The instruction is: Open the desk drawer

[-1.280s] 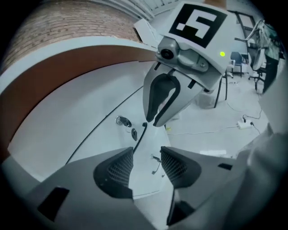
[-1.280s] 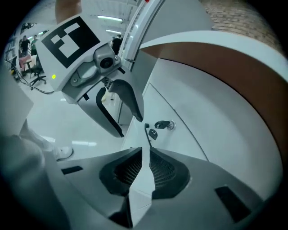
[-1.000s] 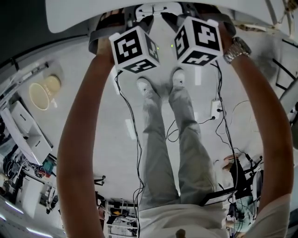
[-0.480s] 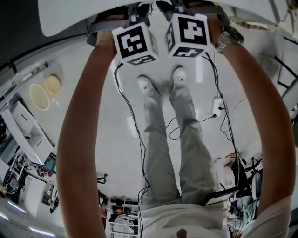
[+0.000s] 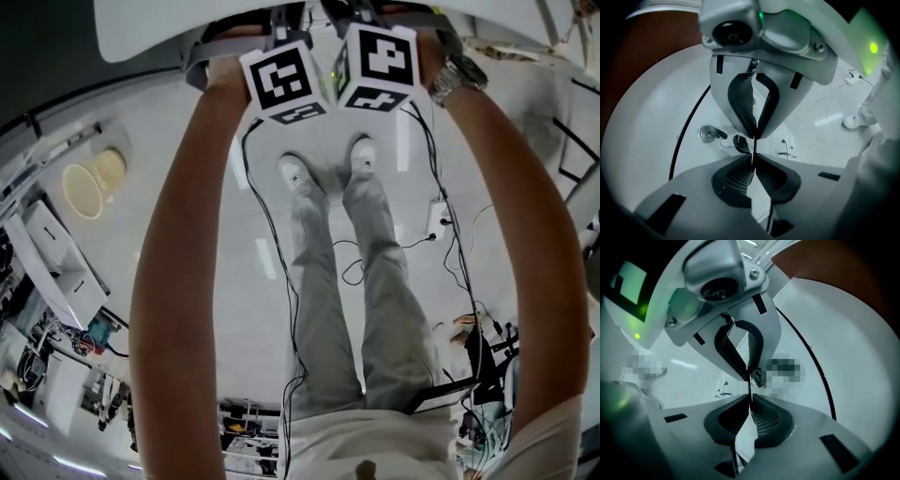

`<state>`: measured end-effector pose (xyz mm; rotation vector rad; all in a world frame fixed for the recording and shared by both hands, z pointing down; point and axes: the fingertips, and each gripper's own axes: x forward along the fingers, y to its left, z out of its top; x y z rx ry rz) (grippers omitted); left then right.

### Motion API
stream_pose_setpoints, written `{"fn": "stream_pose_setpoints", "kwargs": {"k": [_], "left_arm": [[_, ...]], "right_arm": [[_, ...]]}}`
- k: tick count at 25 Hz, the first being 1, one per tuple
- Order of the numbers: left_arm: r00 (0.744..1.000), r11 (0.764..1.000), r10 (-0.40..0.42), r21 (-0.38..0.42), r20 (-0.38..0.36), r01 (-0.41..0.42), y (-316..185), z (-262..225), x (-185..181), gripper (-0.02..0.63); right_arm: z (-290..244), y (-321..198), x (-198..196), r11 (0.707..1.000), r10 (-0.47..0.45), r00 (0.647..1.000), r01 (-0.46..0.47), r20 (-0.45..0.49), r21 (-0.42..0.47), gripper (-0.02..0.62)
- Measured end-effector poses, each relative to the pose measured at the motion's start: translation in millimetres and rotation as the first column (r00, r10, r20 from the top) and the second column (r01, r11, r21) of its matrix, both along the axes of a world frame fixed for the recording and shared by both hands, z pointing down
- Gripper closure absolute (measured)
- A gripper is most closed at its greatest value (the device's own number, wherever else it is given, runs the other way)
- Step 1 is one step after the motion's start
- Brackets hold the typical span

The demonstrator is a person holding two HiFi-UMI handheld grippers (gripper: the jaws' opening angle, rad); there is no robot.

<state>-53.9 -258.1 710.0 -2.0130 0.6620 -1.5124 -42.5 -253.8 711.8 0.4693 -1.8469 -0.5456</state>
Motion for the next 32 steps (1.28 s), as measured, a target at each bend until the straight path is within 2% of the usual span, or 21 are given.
{"fn": "stream_pose_setpoints", "kwargs": {"k": [3,8,25,32], "left_arm": [[1.0,1.0,-0.02,-0.015,-0.017,0.019,5,-1,4,0.577],[1.0,1.0,0.022,-0.014,-0.005,-0.022,22,3,6,0.579],[1.0,0.999,0.019,-0.034,-0.014,-0.019,62,2,10,0.578],[0.998,0.996,0.059,-0.058,-0.038,-0.061,85,4,14,0.58]], "right_arm": [[-1,5,4,1.0,0.011,1.0,-0.011,0.009,-0.014,0.555],[2,22,5,1.0,-0.003,1.0,0.004,0.023,-0.025,0.554],[-1,62,10,0.997,0.032,0.997,-0.028,0.064,-0.066,0.554],[-1,81,11,0.998,0.019,0.997,-0.014,0.075,-0.067,0.554]]}}
